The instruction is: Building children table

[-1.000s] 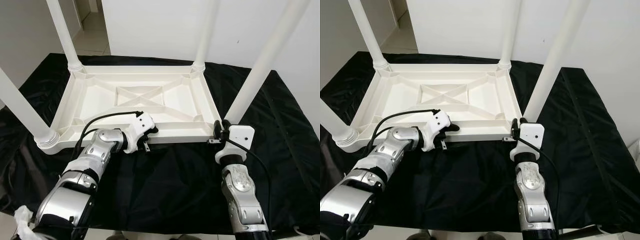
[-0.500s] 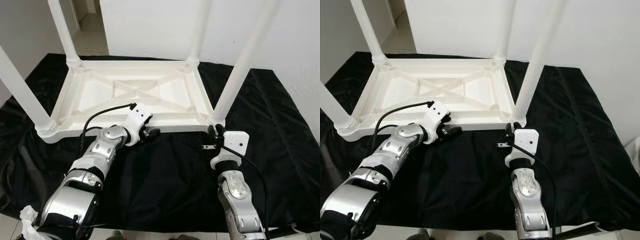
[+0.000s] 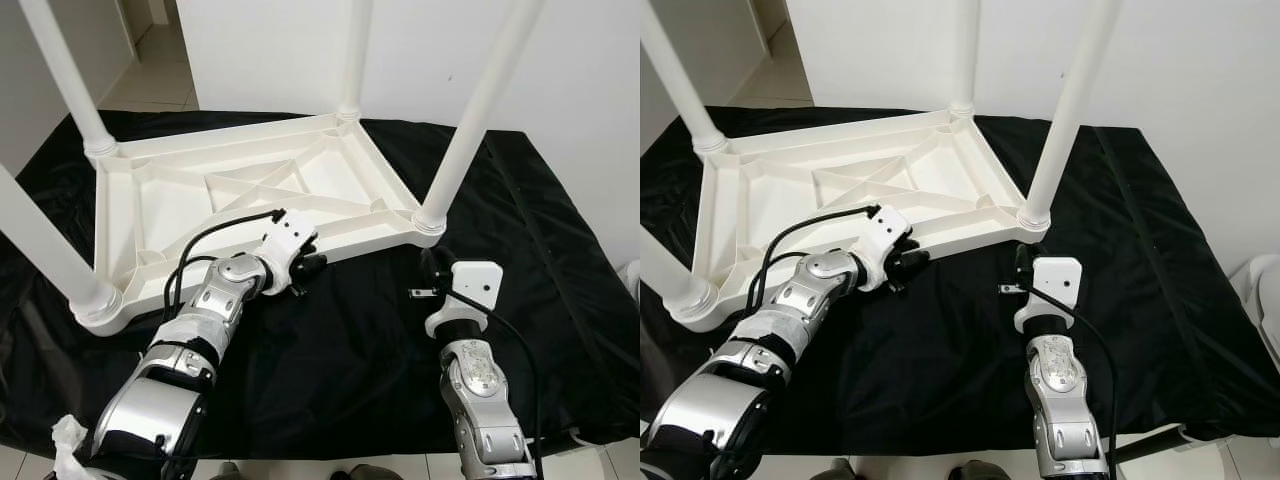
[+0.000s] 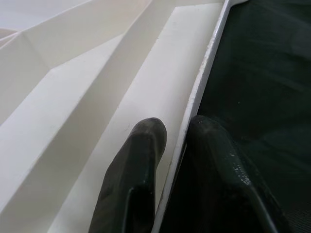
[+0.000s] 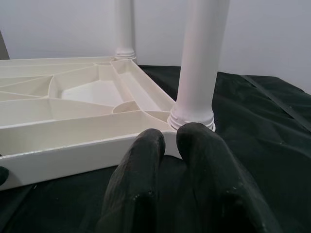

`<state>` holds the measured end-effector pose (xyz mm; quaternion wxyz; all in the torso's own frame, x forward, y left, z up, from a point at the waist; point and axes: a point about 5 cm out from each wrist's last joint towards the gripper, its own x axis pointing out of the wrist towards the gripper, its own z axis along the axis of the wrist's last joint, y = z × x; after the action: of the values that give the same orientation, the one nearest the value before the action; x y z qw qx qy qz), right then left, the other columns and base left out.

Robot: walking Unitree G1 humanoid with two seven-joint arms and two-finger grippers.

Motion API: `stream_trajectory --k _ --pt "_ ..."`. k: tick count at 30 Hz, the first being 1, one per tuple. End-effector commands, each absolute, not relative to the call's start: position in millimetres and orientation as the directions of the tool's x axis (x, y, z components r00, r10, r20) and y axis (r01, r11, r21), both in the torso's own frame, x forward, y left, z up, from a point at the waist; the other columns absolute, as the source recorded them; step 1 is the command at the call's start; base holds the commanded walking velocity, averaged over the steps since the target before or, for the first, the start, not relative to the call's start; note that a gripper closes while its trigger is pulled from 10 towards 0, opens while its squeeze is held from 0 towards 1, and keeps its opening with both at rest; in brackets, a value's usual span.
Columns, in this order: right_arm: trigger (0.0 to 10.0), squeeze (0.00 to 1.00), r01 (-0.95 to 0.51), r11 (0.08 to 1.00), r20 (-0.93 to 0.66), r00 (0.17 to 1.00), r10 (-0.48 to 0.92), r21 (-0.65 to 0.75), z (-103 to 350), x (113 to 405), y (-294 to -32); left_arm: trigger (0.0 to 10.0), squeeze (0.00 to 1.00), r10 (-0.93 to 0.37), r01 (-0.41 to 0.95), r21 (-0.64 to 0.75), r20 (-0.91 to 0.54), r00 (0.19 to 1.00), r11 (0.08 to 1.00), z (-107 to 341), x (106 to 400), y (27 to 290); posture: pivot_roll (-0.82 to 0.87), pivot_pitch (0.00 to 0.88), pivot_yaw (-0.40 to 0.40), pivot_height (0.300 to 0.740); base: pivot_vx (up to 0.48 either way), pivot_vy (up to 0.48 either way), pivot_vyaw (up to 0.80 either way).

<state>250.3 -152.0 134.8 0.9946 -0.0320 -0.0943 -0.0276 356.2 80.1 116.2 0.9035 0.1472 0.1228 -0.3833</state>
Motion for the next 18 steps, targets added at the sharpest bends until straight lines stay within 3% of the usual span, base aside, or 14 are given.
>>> stream_trajectory --k 1,18 --pt "10.0 0.0 0.075 0.995 0.192 0.979 -0.061 -0.065 136.3 250.8 -154.3 0.0 0.0 -0.494 0.578 0.185 -0.356 0.794 0.795 107.2 360.0 106.4 -0.05 0.031 -0.003 0.74 0.0 0.0 0.0" --pt "10.0 0.0 0.086 0.994 0.184 0.98 -0.072 -0.072 134.4 247.7 -158.2 0.0 0.0 -0.338 0.46 0.213 -0.434 0.835 0.862 84.7 338.3 164.5 -0.05 0.046 -0.003 0.74 0.0 0.0 0.0"
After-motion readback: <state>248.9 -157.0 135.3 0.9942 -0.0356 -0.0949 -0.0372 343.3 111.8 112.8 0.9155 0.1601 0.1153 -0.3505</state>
